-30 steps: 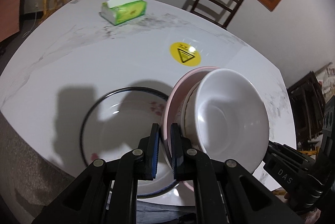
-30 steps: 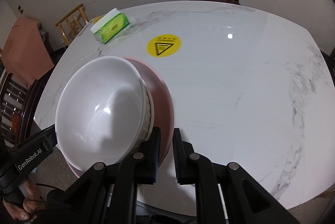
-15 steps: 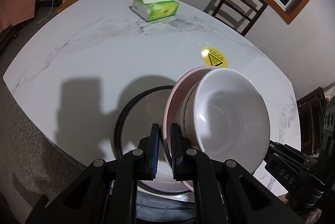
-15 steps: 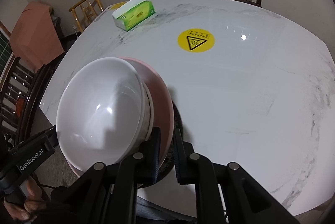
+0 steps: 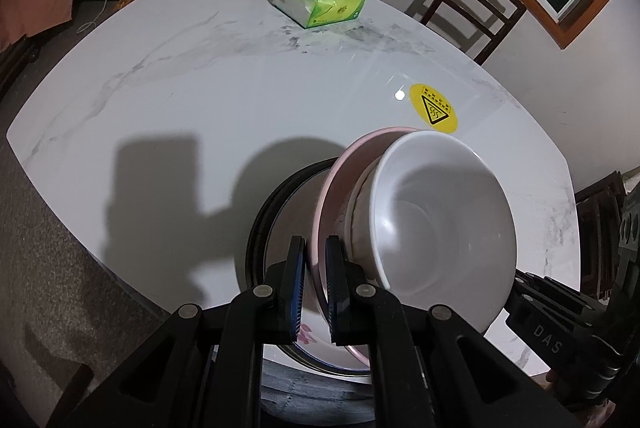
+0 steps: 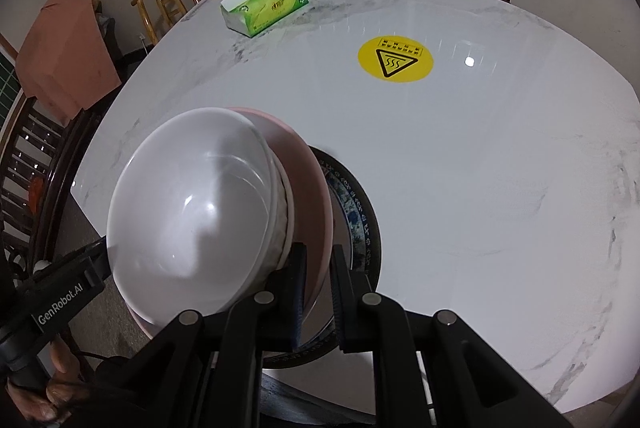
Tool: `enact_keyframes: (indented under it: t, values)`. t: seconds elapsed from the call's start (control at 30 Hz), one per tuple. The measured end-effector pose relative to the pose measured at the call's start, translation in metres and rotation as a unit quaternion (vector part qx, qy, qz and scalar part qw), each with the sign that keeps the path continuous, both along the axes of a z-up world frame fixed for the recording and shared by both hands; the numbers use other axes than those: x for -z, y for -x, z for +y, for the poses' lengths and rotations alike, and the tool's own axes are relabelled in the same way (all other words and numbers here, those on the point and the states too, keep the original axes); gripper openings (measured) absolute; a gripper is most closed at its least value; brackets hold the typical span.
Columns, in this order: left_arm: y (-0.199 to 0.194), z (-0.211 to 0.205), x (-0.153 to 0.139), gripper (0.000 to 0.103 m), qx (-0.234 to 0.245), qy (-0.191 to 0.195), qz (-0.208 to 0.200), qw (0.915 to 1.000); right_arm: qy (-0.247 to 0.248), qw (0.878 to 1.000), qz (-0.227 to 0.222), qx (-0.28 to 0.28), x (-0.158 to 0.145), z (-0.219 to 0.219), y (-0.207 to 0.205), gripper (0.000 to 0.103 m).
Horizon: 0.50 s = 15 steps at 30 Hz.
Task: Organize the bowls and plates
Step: 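Lower the bowl stack onto the pink-flower plate and open both tools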
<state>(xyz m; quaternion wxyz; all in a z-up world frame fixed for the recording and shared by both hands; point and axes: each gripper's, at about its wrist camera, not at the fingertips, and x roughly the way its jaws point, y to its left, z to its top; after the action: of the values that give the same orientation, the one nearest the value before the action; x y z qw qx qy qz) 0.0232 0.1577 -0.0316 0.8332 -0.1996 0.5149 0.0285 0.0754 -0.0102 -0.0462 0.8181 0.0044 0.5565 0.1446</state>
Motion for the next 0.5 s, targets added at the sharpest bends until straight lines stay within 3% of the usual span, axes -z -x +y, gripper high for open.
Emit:
enact_keyframes:
  t: [0.5]
  values:
    - [-0.0025, 0.0030, 0.0060, 0.006, 0.003, 0.006, -0.001, 1.0000, -0.003, 1.000, -0.004, 0.007, 0.0024, 0.0018, -0.0010, 0.014]
